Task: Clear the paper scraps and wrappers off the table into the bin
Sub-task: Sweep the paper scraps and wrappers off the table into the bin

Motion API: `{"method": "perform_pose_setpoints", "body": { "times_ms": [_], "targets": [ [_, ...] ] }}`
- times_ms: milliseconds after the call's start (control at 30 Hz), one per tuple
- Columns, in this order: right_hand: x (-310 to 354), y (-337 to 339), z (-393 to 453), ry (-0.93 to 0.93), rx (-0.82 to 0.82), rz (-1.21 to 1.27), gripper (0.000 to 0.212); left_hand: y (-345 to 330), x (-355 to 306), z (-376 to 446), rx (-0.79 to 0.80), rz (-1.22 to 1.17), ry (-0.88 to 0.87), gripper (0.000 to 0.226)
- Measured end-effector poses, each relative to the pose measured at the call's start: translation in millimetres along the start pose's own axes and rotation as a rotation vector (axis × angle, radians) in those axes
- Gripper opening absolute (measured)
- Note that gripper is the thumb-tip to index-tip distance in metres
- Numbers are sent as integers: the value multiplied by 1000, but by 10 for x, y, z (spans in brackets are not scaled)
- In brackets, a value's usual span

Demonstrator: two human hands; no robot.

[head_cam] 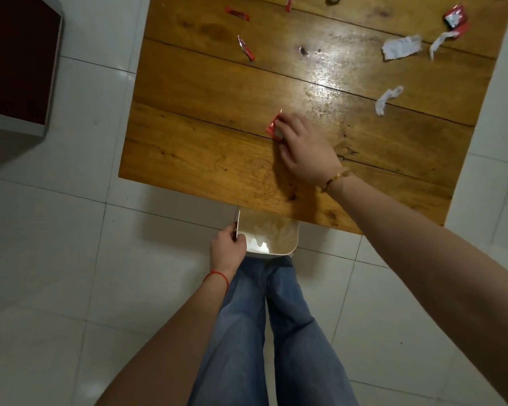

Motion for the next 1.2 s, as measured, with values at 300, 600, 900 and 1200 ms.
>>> {"method": "perform_pose_setpoints", "body": {
  "times_ms": [300,600,900,1200],
  "targets": [
    [810,-573,-955,453,163,23,44,85,46,3,-10,17,23,29],
    [567,-200,-216,169,-31,110,53,185,61,74,6,-6,30,32],
    [167,337,1317,-19,-4,70,63,249,120,154,12,-66,60,30],
    [340,147,1043,105,61,29,61,282,132,192,21,-70,59,31]
  ]
}}
Point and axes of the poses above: each hand's wrist, its own z-axis towards the middle knuckle, its own y-axis out of the back of the hand, x = y × z, the point moved 7 cm from there along z, towards the middle knuckle, and after that the axes turned 2 degrees about y, right-handed, at the moved point
